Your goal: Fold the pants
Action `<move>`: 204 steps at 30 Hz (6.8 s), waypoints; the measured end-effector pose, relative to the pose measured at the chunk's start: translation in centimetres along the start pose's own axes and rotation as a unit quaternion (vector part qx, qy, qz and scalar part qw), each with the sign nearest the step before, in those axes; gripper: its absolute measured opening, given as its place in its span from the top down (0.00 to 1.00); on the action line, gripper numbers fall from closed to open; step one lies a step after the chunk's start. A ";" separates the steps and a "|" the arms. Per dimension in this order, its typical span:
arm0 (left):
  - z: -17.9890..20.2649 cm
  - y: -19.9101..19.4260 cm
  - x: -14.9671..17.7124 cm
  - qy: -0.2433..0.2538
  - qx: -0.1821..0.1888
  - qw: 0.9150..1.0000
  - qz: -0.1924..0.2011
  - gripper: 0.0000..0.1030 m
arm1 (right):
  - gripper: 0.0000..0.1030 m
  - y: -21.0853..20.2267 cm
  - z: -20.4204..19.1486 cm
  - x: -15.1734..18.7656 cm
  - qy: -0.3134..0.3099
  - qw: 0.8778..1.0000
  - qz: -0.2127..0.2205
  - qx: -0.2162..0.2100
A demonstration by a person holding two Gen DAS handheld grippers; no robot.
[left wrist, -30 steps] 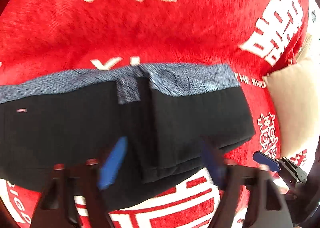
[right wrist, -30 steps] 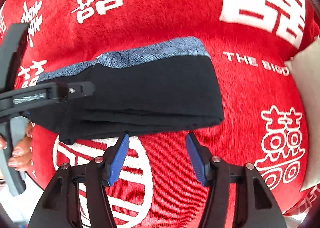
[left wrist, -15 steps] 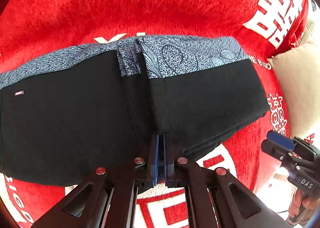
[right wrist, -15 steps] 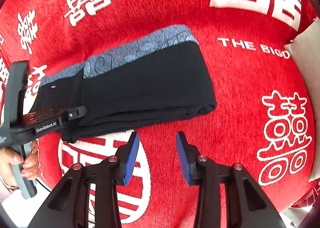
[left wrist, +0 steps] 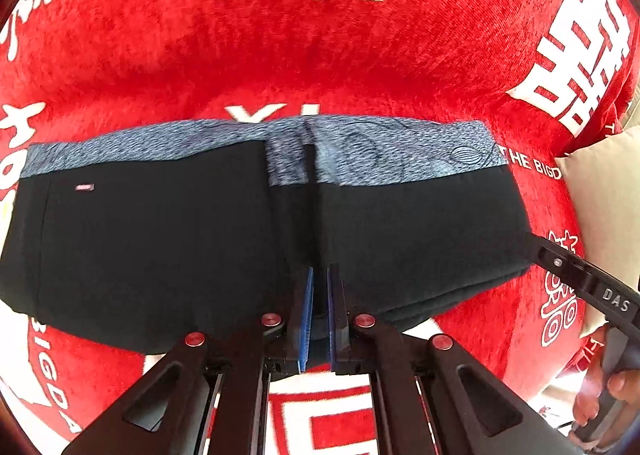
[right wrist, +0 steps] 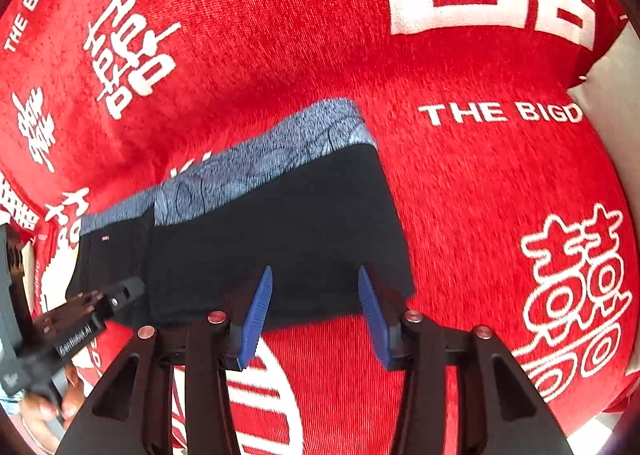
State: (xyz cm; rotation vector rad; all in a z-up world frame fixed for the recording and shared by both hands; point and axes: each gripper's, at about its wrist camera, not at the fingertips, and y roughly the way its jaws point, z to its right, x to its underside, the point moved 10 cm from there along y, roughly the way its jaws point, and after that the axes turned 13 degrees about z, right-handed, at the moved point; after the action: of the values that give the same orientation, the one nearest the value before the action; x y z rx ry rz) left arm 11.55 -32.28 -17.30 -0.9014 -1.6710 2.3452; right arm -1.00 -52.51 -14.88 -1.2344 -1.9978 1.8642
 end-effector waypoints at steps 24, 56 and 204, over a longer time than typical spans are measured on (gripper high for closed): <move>2.7 1.0 -0.4 0.004 -0.042 0.999 0.021 0.07 | 0.50 -1.1 -0.1 1.7 -0.033 0.999 -0.016 -0.014; -13.6 -4.5 6.6 -0.112 -0.140 0.984 -0.016 0.07 | 0.33 1.9 -13.0 3.1 -0.122 0.991 -0.055 -0.029; -30.7 -1.9 2.9 -0.417 0.038 0.895 0.157 0.05 | 0.18 5.9 -17.7 7.4 -0.278 0.958 -0.068 0.008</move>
State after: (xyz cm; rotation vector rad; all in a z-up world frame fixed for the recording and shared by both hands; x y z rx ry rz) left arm 25.02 -5.12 -23.22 -0.1080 -1.7237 3.2950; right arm 7.53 -34.89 -19.28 -0.5768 -2.2373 2.3338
